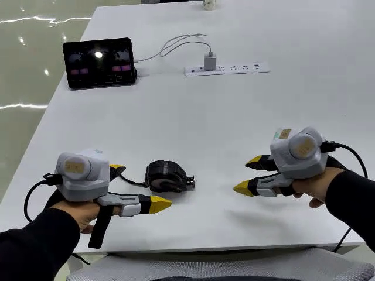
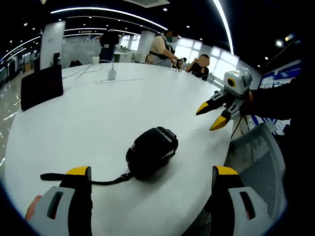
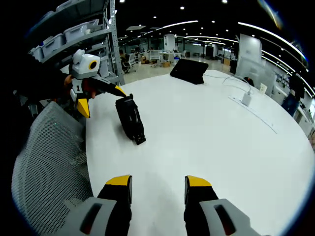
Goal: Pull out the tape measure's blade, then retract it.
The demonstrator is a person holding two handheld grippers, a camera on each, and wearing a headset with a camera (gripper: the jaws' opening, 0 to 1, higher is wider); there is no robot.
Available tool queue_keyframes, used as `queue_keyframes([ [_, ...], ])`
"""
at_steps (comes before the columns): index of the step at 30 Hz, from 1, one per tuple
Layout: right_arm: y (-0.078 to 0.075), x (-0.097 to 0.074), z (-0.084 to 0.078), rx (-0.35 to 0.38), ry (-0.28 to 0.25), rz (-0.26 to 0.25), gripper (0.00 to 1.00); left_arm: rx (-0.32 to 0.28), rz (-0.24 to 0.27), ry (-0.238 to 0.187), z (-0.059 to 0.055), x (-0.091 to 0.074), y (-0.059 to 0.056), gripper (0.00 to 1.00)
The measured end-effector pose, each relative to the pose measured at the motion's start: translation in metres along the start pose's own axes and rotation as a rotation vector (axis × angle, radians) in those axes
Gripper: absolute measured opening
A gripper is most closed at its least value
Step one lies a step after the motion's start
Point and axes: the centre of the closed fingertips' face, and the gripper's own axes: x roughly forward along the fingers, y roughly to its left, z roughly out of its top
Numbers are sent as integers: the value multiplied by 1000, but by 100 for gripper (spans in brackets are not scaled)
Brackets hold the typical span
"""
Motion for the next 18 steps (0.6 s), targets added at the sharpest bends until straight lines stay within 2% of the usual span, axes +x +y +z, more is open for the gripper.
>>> queue_keyframes([
  [5, -3, -15, -20, 35, 12, -14, 43, 6, 18, -10, 0, -11, 9, 99],
  [7, -5, -21, -29, 56, 23, -27, 47, 10, 19, -3, -3, -15, 11, 99],
  [12, -13, -38, -42, 82, 11, -51, 51, 3, -4, 24, -15, -26, 17, 99],
  [18, -21, -62, -53, 96, 7, -80, 55, 24, 4, 51, -21, -38, 25, 96],
])
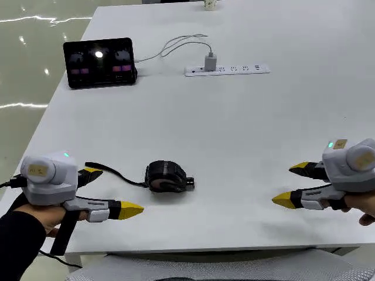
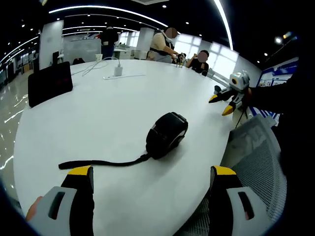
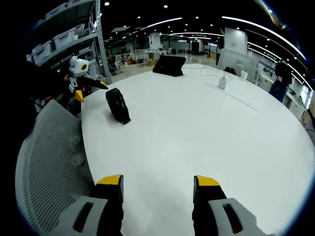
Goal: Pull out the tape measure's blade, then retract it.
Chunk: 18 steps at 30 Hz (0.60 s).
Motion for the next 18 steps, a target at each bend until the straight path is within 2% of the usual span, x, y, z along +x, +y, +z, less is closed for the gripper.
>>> queue_keyframes([
  [6, -8, -15, -13, 9, 3, -12, 62, 38, 3, 9, -2, -7, 4, 99],
  [11, -14, -22, -27, 14, 19, -24, 67, 30, 1, 34, -6, -11, 3, 99],
  [18, -18, -32, -32, 22, 12, -27, 82, 20, 15, 36, -7, -18, 13, 99],
])
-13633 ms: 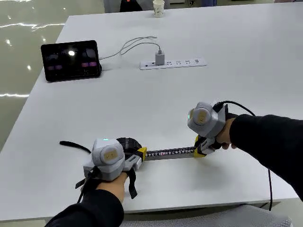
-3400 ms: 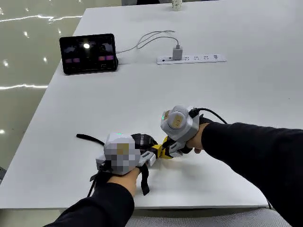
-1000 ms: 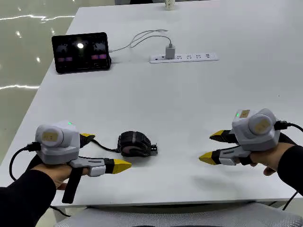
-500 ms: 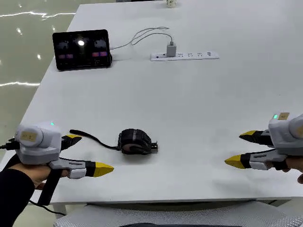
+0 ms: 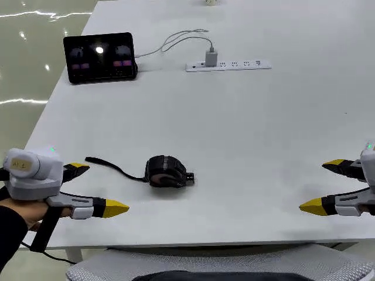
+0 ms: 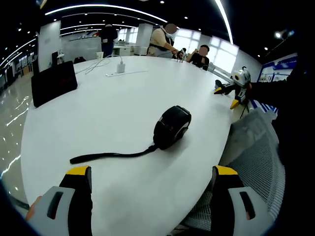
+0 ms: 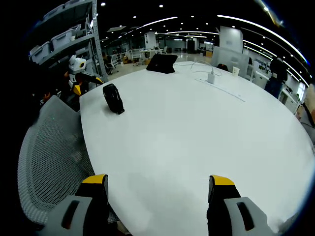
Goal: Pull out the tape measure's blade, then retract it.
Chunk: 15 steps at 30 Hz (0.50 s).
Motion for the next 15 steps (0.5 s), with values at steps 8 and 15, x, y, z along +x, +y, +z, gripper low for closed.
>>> queue_keyframes([
  [8, -5, -11, -10, 46, -9, 12, 99, -4, 4, -5, 0, -8, 6, 99],
  [15, -10, -17, -15, 16, 9, -6, 99, 1, 13, -1, -3, -12, 9, 99],
])
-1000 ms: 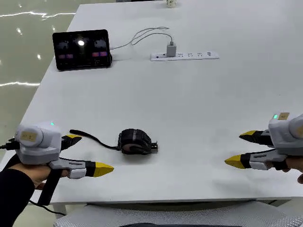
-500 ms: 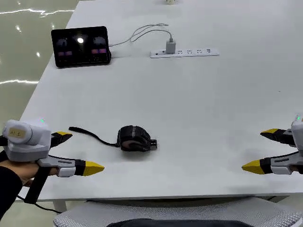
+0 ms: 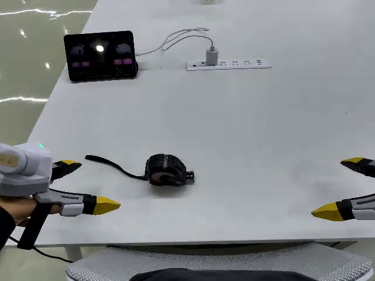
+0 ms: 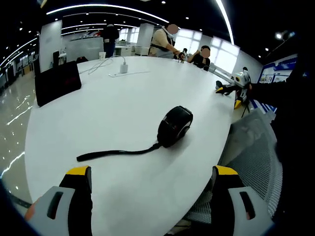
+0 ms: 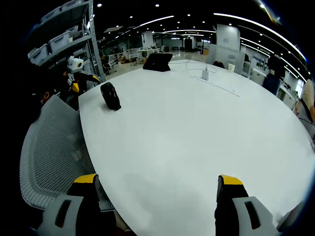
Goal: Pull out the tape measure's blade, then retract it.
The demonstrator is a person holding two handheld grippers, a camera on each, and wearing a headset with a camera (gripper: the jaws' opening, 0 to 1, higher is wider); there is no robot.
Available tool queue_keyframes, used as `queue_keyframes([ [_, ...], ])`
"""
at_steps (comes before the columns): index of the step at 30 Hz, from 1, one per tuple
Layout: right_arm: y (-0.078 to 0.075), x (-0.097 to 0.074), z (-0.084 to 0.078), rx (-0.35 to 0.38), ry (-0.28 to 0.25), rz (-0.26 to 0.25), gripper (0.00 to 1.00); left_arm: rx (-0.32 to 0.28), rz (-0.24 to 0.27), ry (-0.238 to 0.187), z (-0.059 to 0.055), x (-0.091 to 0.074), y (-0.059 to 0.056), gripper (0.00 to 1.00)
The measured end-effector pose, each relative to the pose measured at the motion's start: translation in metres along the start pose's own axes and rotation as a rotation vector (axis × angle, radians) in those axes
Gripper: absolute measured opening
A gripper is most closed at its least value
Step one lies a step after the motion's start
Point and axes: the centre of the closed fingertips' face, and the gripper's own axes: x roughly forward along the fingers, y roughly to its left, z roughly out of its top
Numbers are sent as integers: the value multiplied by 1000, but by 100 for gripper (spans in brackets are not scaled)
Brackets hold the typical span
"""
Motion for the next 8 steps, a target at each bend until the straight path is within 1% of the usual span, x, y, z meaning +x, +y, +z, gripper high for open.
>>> queue_keyframes([
  [3, -5, -3, 0, 6, -5, -9, 99, 1, 8, 3, -1, -1, 2, 99],
  [8, -7, -5, -1, 9, -6, -15, 99, 3, 13, 2, -1, -3, 4, 99],
])
